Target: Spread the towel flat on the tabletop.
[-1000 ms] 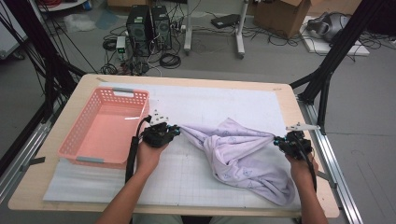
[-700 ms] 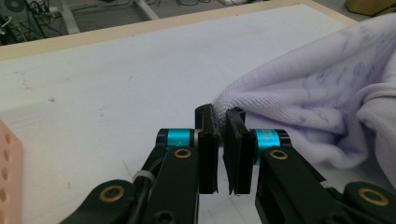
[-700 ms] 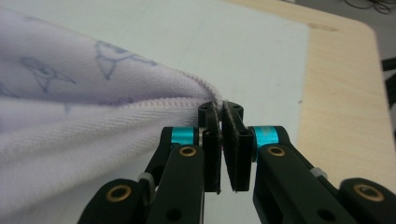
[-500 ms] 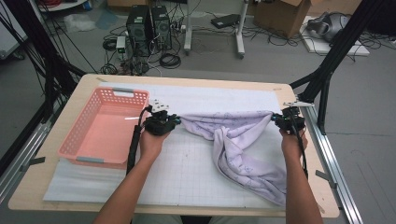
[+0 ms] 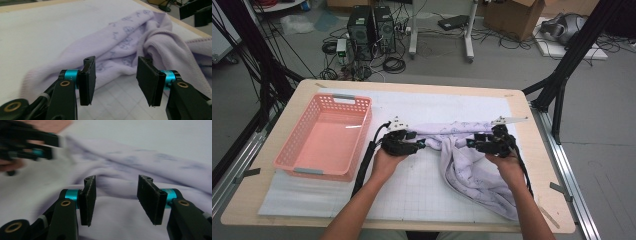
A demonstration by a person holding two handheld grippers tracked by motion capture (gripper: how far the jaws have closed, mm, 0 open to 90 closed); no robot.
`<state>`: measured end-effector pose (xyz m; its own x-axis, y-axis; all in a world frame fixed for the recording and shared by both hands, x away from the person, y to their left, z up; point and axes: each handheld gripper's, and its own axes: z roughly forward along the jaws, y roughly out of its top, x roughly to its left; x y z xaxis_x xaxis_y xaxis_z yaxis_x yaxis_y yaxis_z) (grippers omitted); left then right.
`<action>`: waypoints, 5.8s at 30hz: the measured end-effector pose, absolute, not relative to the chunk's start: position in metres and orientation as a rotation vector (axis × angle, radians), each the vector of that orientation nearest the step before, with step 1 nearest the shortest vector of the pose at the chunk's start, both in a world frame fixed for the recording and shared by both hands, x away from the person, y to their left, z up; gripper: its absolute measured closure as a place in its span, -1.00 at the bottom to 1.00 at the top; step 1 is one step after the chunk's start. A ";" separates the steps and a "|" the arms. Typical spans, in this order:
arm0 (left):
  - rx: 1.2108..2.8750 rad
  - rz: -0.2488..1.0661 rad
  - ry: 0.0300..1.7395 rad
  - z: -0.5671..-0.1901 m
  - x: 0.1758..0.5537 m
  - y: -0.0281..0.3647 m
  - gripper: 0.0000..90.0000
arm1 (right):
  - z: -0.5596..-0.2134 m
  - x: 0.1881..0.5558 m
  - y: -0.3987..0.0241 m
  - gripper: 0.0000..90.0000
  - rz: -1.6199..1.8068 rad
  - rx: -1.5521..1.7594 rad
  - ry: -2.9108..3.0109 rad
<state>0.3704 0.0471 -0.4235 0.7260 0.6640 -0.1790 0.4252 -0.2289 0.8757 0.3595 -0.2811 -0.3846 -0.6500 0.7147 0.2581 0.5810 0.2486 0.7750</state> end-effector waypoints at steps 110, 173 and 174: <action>2.195 0.291 0.640 -0.437 0.318 -0.043 0.78 | -0.414 0.301 -0.381 0.18 1.154 1.372 1.882; 1.891 0.469 0.922 -0.429 0.330 0.081 -0.05 | -0.392 0.348 -0.312 0.44 1.200 1.247 2.012; 1.884 0.466 0.923 -0.428 0.326 0.083 -0.04 | -0.395 0.340 -0.318 0.43 1.189 1.259 2.035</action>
